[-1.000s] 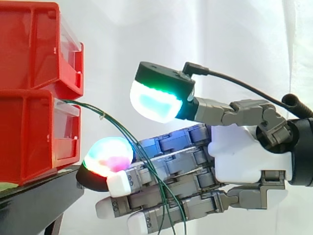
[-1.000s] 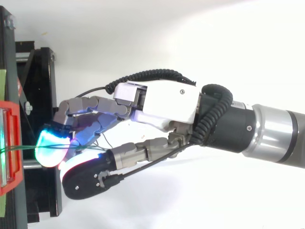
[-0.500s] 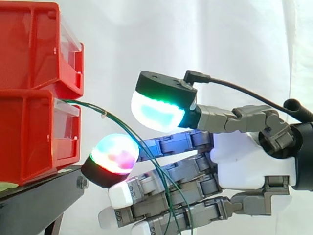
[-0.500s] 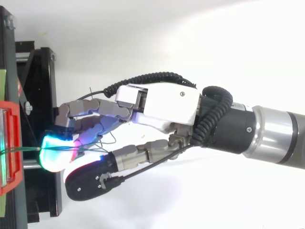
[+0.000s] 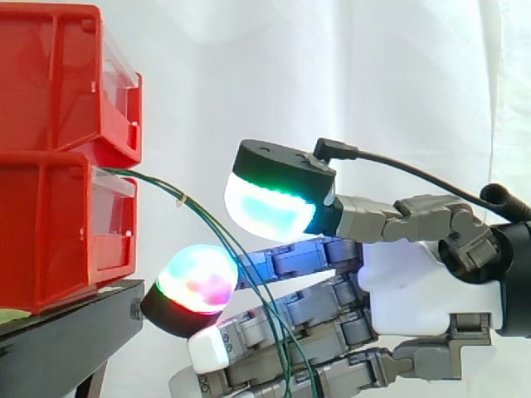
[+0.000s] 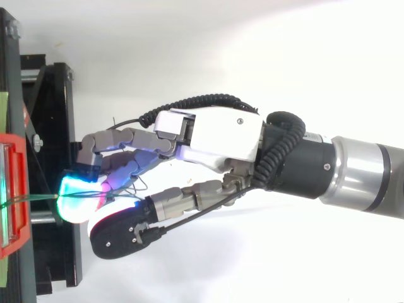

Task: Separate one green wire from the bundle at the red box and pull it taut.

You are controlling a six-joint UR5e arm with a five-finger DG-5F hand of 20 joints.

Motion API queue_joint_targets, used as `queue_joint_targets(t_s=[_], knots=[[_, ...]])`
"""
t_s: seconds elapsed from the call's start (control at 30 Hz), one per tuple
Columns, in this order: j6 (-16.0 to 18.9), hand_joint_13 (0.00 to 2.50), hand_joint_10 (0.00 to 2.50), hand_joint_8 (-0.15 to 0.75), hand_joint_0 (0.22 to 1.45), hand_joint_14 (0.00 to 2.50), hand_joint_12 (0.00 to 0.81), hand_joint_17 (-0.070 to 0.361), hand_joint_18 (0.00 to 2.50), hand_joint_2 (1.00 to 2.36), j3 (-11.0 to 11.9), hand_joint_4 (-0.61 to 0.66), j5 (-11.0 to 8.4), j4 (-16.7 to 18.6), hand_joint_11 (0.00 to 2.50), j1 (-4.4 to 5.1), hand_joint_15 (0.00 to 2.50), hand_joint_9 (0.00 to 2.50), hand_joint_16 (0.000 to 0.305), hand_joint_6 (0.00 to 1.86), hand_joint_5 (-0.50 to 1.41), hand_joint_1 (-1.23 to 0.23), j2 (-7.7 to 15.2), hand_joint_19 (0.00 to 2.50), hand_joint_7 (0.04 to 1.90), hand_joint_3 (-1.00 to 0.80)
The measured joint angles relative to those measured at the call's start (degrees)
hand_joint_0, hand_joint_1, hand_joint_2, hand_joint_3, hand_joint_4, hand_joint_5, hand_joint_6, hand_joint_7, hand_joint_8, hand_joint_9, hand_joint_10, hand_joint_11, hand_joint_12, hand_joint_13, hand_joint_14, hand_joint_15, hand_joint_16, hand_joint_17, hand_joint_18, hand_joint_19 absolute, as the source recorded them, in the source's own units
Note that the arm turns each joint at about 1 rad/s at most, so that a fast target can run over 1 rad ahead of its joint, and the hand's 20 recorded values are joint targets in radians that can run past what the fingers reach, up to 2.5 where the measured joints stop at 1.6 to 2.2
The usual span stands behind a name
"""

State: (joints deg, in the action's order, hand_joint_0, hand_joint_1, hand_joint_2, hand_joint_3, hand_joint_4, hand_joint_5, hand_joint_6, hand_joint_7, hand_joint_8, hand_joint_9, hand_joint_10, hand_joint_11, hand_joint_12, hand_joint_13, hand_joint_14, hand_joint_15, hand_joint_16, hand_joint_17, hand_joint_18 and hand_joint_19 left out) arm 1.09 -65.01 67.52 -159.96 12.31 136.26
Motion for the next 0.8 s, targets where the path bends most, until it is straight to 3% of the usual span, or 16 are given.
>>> queue_joint_targets(t_s=[0.8], knots=[[-2.04,0.44,0.01,0.266,0.56,0.01,0.331,0.113,0.49,1.01,0.43,0.19,-0.31,1.8,0.33,0.34,0.17,0.7,0.05,0.5,-0.07,-0.64,0.42,0.38,1.29,-0.37]])
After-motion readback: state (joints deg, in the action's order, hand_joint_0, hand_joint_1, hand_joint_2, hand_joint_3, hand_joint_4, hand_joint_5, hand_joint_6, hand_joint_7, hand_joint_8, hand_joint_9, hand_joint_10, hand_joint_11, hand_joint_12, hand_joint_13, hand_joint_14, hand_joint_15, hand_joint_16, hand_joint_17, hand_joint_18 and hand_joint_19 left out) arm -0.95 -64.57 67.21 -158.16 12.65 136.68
